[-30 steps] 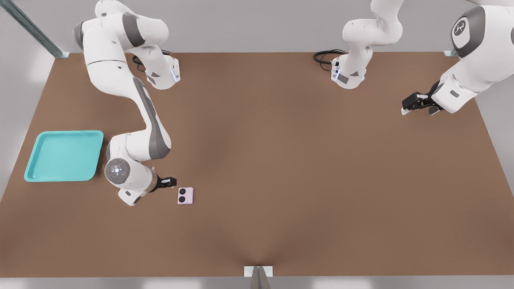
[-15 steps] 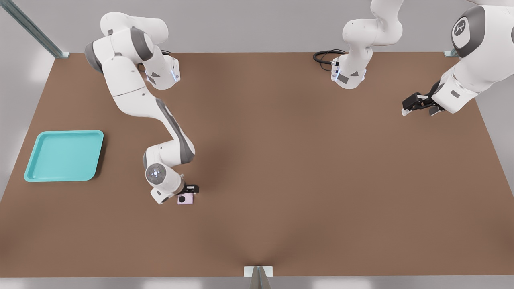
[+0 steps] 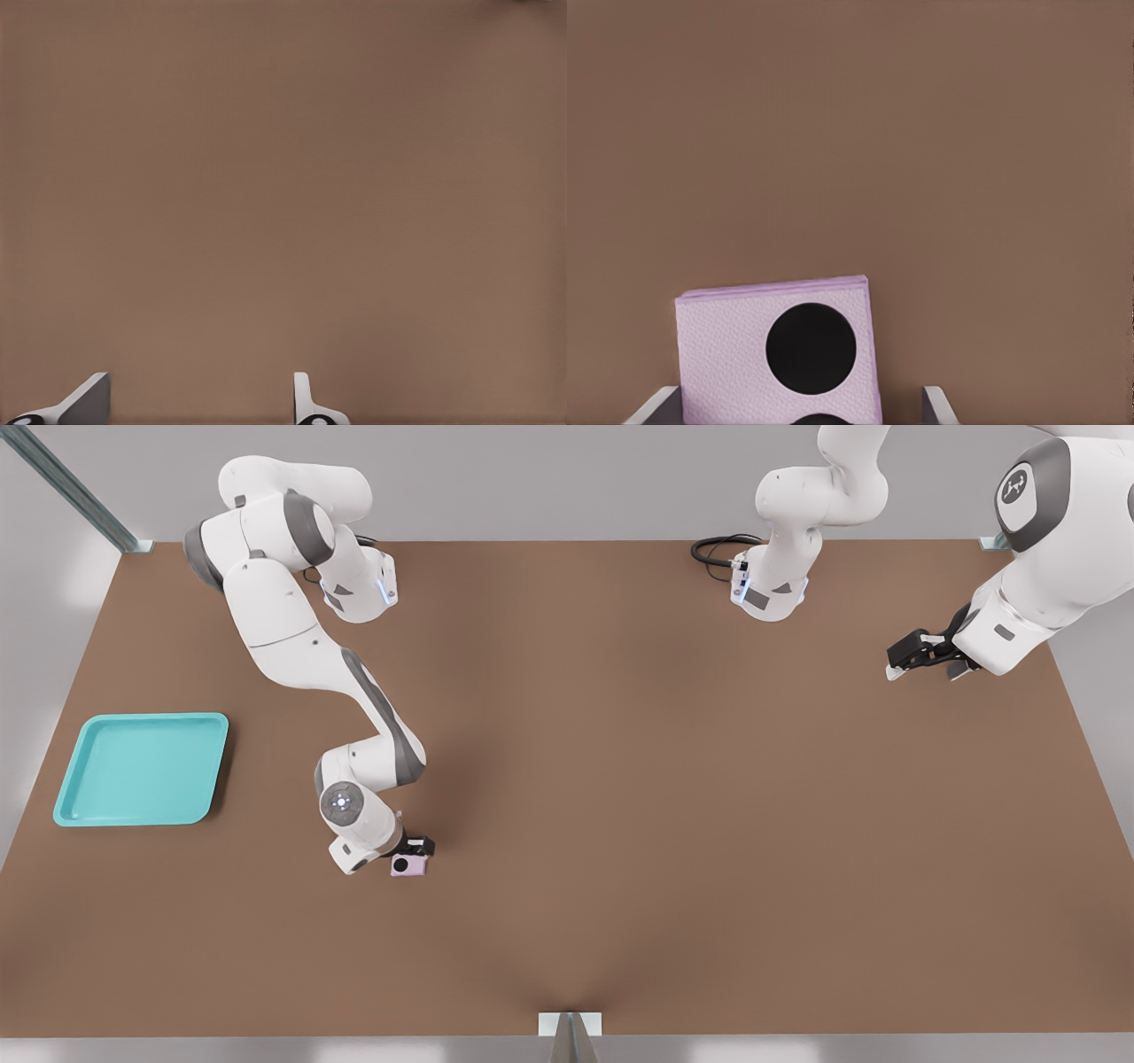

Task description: Keep left arm still and place phone on the tray with right arm

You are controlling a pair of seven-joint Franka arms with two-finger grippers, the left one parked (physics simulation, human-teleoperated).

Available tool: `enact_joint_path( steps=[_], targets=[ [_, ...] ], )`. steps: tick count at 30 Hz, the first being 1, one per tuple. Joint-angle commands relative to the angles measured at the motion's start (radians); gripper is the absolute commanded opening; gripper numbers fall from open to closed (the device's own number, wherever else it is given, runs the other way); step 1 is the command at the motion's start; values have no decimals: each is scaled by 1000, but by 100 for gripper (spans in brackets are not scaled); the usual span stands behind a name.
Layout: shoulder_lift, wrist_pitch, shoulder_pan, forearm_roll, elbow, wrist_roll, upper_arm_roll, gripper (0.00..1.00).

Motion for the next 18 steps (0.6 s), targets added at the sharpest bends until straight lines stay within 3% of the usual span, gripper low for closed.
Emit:
enact_joint_path(
  steps=[1,9,10,11,18],
  targets=[
    [0,7,3,-16,1,21,0,100],
    [16,9,8,-16,1,19,0,100],
    [14,7,8,-21,1,18,0,83],
    [14,7,9,-30,1,19,2,78],
    [2,-19,11,-32,2,16,2,75]
  ],
)
